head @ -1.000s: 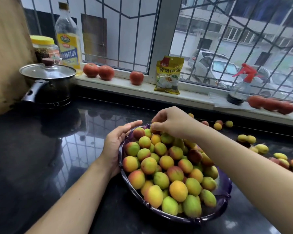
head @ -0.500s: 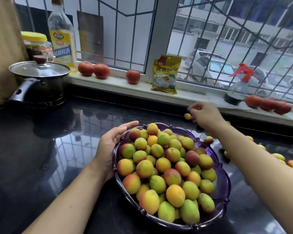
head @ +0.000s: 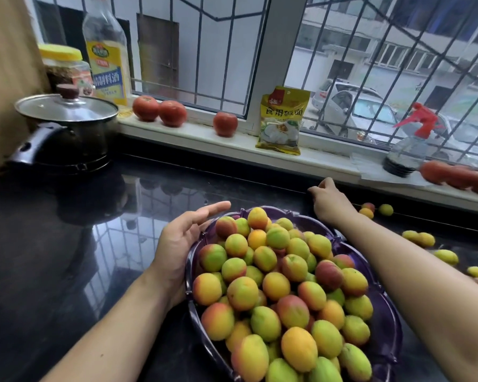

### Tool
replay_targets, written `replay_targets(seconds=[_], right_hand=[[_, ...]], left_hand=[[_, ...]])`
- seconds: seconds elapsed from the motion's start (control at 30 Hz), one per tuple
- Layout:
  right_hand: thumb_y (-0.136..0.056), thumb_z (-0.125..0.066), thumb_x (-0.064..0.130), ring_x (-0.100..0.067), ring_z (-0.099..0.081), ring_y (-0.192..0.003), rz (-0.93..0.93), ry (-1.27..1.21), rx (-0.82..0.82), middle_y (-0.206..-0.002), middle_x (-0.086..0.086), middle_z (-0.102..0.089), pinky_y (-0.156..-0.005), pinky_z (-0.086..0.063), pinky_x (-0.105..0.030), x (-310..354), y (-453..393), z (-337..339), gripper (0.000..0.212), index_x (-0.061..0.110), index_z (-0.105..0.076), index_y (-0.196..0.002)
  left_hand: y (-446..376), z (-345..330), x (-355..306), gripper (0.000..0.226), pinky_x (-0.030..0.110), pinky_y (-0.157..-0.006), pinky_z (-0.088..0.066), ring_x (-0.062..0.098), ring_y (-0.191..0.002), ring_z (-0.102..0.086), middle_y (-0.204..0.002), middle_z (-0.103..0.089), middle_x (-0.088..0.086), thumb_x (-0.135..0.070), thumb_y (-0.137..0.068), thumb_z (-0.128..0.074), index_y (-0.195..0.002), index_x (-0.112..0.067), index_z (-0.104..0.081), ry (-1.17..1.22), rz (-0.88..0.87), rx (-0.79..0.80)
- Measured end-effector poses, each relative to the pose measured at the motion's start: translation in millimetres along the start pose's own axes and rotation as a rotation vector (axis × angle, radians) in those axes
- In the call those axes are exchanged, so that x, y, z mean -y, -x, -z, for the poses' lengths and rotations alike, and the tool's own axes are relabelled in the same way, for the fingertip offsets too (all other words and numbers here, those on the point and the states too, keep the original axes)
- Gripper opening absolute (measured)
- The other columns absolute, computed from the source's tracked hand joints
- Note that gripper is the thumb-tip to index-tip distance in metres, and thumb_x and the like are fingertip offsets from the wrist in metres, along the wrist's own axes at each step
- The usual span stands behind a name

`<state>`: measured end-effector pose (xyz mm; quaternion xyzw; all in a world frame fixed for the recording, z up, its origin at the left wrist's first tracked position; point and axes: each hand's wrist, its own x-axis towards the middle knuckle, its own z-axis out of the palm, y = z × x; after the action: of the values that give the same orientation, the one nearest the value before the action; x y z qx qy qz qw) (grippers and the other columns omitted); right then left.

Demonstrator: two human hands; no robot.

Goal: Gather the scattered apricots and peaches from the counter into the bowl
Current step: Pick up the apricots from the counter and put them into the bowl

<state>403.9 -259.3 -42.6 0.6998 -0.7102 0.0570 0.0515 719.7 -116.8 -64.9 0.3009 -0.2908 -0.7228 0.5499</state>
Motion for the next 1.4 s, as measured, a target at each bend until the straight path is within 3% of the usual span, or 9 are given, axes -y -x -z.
replay_targets(seconds=[0.1, 0.2, 0.33, 0.43, 0.6, 0.7, 0.93, 1.27, 1.4], right_hand=[[-0.1, -0.057, 0.016, -0.022, -0.047, -0.09, 0.061, -0.065, -0.063, -0.115, -0.001, -0.041, -0.079, -0.039, -0.029, 0.3, 0.6, -0.1, 0.029, 0.017, -0.064, -0.128], [-0.097, -0.061, 0.017, -0.024, -0.055, -0.101, 0.004, -0.296, -0.1, -0.12, -0.004, -0.05, -0.086, -0.042, -0.026, 1.7, 9.3, 9.6, 0.036, 0.015, -0.062, -0.133], [-0.092, -0.071, 0.02, -0.018, -0.057, -0.06, -0.106, -0.845, -0.074, -0.1, -0.006, -0.071, -0.057, -0.046, -0.034, 1.4, 43.9, 49.4, 0.023, 0.02, -0.071, -0.115], [-0.095, -0.069, 0.02, -0.025, -0.074, -0.08, 0.01, -1.099, 0.062, -0.101, -0.011, -0.074, -0.064, -0.046, -0.046, 5.5, 82.8, 84.8, 0.014, 0.025, -0.07, -0.108], [-0.098, -0.064, 0.019, -0.012, -0.071, -0.087, 0.188, -0.985, 0.163, -0.099, -0.001, -0.073, -0.068, -0.052, -0.016, 31.6, 125.4, 114.2, 0.024, 0.032, -0.071, -0.118], [-0.099, -0.062, 0.022, -0.01, -0.072, -0.094, 0.24, -0.857, 0.217, -0.099, 0.006, -0.075, -0.087, -0.055, -0.026, 54.0, 127.0, 110.2, 0.024, 0.035, -0.069, -0.118], [-0.094, -0.068, 0.026, -0.007, -0.056, -0.097, 0.339, -0.441, 0.007, -0.114, 0.007, -0.063, -0.084, -0.041, -0.02, 90.1, 113.5, 83.0, 0.033, 0.024, -0.066, -0.127], [-0.095, -0.068, 0.031, -0.004, -0.056, -0.094, 0.323, -0.473, 0.081, -0.107, 0.014, -0.059, -0.076, -0.043, -0.013, 86.1, 105.8, 85.6, 0.039, 0.027, -0.061, -0.133], [-0.097, -0.064, 0.023, -0.004, -0.06, -0.077, 0.097, -0.729, -0.144, -0.086, 0.016, -0.064, -0.066, -0.048, -0.019, 36.8, 83.0, 84.1, 0.012, 0.03, -0.069, -0.106]], left_hand=[[0.3, -1.2, -0.6, 0.055, 0.051, -0.097, -0.058, 0.038, -0.108, -0.07, -0.129, -0.069, 0.028, -0.031, -0.091, -0.048, -0.137, -0.005, -0.066, -0.014, -0.001, 0.0], [3.2, -3.2, -1.4, 0.052, 0.051, -0.097, -0.058, 0.037, -0.109, -0.071, -0.131, -0.068, 0.029, -0.03, -0.095, -0.046, -0.136, -0.006, -0.067, -0.034, 0.002, -0.007], [8.3, -7.9, -2.4, 0.049, 0.051, -0.099, -0.056, 0.038, -0.11, -0.07, -0.133, -0.067, 0.03, -0.027, -0.101, -0.04, -0.137, -0.005, -0.066, -0.066, -0.007, -0.03], [11.5, -11.2, -2.5, 0.049, 0.054, -0.101, -0.055, 0.04, -0.115, -0.069, -0.135, -0.065, 0.03, -0.027, -0.101, -0.042, -0.138, -0.004, -0.064, -0.058, 0.001, -0.046], [14.4, -15.5, -3.4, 0.061, 0.06, -0.113, -0.046, 0.048, -0.133, -0.057, -0.139, -0.064, 0.03, -0.03, -0.088, -0.052, -0.141, -0.002, -0.061, -0.031, 0.005, -0.048], [15.0, -14.5, -3.3, 0.059, 0.061, -0.114, -0.044, 0.048, -0.134, -0.057, -0.138, -0.064, 0.029, -0.03, -0.091, -0.051, -0.141, -0.002, -0.061, -0.021, 0.001, -0.042], [14.7, -14.2, -2.6, 0.049, 0.048, -0.09, -0.063, 0.037, -0.111, -0.072, -0.133, -0.067, 0.028, -0.027, -0.101, -0.043, -0.139, -0.003, -0.063, -0.048, -0.003, -0.027], [13.9, -12.9, -1.7, 0.055, 0.049, -0.094, -0.062, 0.038, -0.114, -0.071, -0.133, -0.068, 0.027, -0.03, -0.092, -0.049, -0.139, -0.004, -0.064, -0.057, -0.018, -0.008], [11.6, -8.9, -0.1, 0.058, 0.055, -0.105, -0.053, 0.043, -0.124, -0.066, -0.134, -0.068, 0.027, -0.031, -0.088, -0.052, -0.138, -0.005, -0.065, -0.06, -0.029, -0.012]])
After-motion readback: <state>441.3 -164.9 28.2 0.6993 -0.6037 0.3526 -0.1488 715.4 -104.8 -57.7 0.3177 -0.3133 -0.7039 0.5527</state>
